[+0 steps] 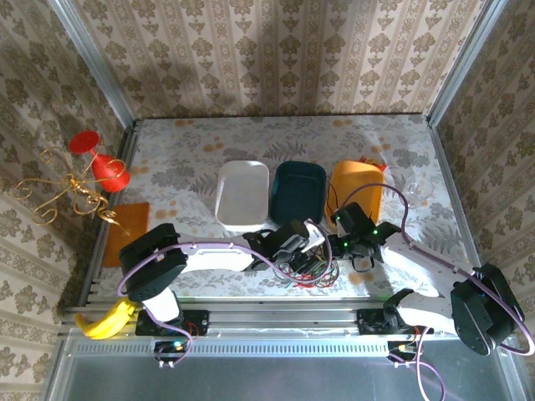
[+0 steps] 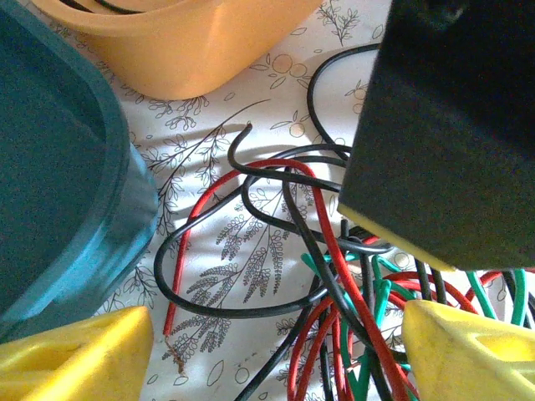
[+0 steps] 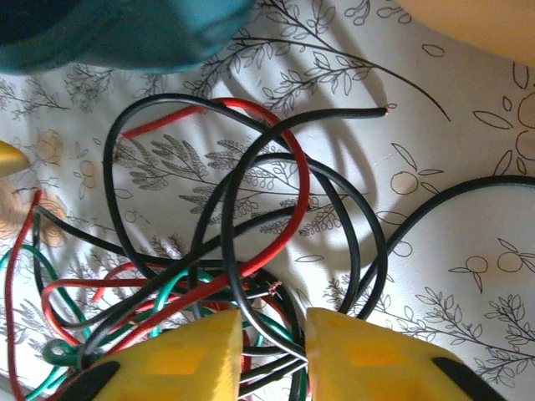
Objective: Untangle the cables
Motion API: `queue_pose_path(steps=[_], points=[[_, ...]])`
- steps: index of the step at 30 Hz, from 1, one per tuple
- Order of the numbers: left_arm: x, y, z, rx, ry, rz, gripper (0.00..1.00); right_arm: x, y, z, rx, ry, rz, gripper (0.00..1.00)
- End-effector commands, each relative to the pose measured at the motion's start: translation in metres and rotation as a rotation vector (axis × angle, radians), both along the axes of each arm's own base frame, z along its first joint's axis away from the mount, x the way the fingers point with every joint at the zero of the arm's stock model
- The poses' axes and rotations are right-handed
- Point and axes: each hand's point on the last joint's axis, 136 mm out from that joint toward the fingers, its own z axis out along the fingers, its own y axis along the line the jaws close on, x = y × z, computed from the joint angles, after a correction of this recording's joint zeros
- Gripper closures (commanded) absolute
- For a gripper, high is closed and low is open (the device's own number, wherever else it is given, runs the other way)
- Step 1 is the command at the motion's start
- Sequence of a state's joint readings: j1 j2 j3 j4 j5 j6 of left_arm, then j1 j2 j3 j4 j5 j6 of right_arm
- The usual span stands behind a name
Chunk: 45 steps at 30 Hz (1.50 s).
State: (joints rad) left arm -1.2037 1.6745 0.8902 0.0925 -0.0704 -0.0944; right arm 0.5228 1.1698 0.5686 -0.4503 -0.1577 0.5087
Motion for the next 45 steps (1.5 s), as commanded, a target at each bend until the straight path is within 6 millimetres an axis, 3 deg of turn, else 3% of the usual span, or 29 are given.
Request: queue_pose_path(steps=[1, 4, 10, 15, 18, 20, 23, 28, 35, 41, 45], points=[[0.003, 0.002, -0.005, 0.013, 0.005, 0.006, 0.25, -0.003, -0.003, -0.012, -0.022, 0.017, -0.011, 0.69], [0.006, 0.005, -0.008, 0.014, 0.007, 0.022, 0.27, -0.003, -0.001, -0.019, -0.024, 0.036, -0.011, 0.69], [0.011, 0.008, -0.017, 0.024, 0.015, 0.042, 0.31, 0.002, -0.005, -0.016, -0.05, 0.016, -0.014, 0.95], [0.011, 0.01, -0.026, 0.04, 0.022, 0.049, 0.42, 0.006, -0.021, 0.004, -0.109, -0.051, -0.045, 1.0], [0.011, 0.012, -0.032, 0.055, 0.025, 0.054, 0.55, 0.01, -0.033, 0.027, -0.138, -0.124, -0.079, 1.0], [0.011, 0.014, -0.035, 0.065, 0.027, 0.057, 0.7, 0.015, -0.043, 0.046, -0.161, -0.192, -0.118, 1.0], [0.011, 0.016, -0.04, 0.078, 0.031, 0.063, 0.82, 0.021, -0.06, 0.077, -0.202, -0.284, -0.185, 1.0], [0.01, 0.021, -0.043, 0.09, 0.033, 0.071, 0.9, 0.029, -0.1, 0.139, -0.296, -0.453, -0.351, 1.0], [0.009, 0.029, -0.048, 0.103, 0.034, 0.087, 0.9, 0.023, -0.156, 0.236, -0.367, -0.699, -0.617, 1.0], [0.009, 0.033, -0.051, 0.115, 0.029, 0.1, 0.91, 0.019, -0.172, 0.298, -0.335, -0.854, -0.7, 1.0], [0.011, 0.036, -0.052, 0.119, 0.022, 0.116, 0.99, 0.024, -0.17, 0.334, -0.304, -0.941, -0.692, 1.0]])
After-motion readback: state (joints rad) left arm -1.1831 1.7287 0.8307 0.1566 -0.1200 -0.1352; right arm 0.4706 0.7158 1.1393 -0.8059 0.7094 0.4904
